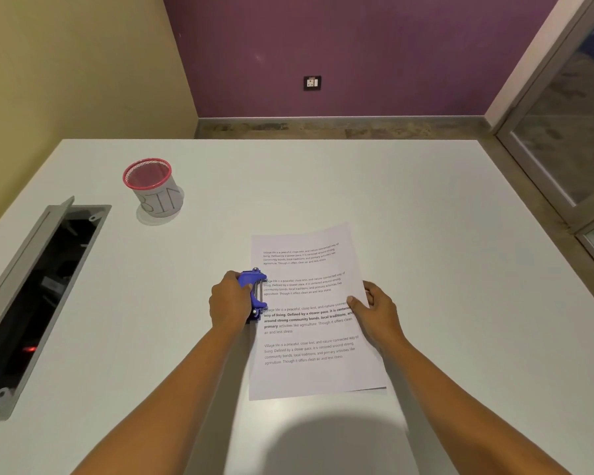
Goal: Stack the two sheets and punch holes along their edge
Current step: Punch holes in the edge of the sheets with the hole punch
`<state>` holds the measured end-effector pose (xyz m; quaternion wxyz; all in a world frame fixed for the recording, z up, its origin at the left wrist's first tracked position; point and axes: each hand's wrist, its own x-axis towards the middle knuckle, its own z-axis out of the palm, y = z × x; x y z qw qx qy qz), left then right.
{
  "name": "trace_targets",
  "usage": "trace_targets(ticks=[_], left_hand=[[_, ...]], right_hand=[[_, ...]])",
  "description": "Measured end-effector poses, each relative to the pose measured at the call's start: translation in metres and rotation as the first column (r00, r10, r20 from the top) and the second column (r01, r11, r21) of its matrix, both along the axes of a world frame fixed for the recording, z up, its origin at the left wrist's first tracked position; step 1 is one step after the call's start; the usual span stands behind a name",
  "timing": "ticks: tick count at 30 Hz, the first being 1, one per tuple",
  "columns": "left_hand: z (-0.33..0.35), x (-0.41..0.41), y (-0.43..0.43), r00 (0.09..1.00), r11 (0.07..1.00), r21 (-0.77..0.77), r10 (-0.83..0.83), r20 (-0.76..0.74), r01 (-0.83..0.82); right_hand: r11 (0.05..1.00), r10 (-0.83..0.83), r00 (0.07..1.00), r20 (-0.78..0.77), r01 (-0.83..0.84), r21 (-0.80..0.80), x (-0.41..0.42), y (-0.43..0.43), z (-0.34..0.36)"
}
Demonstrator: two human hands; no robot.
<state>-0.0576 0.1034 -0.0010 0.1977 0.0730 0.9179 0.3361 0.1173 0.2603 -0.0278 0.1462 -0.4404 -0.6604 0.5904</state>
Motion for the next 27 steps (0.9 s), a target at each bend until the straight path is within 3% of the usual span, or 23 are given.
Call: trace_targets(ticks=[3,5,7,10,14,19,27], left_hand=[[0.0,0.001,0.0,1.0,1.0,-0.003,0.003,-0.016,-0.003],[0.0,0.002,0.0,1.0,1.0,0.0,0.011,-0.02,-0.011],[-0.001,0.003,0.0,0.999,1.0,0.002,0.019,-0.027,-0.019],[-0.002,0.003,0.0,0.999,1.0,0.009,0.027,-0.032,-0.027],[-0.004,0.002,0.0,0.999,1.0,0.002,0.017,-0.042,-0.017],[-0.008,0.001,-0.001,0.999,1.0,-0.011,0.01,-0.048,-0.01],[-0.013,0.003,-0.004,0.996,1.0,-0.028,-0.009,-0.085,0.006]], right_hand=[[0.967,-0.07,0.996,0.063,0.052,0.25,-0.004,0.001,0.003],[0.894,-0.022,0.993,0.12,-0.034,0.446,-0.011,0.0,0.004],[0.826,0.103,0.983,0.153,-0.17,0.537,-0.022,-0.005,0.003],[0.717,0.261,0.918,0.299,-0.392,0.577,-0.044,-0.014,-0.004],[0.564,0.305,0.811,0.498,-0.576,0.592,-0.06,-0.023,-0.023],[0.511,0.304,0.761,0.574,-0.638,0.575,-0.064,-0.025,-0.041],[0.466,0.255,0.773,0.581,-0.625,0.627,-0.062,-0.028,-0.046]])
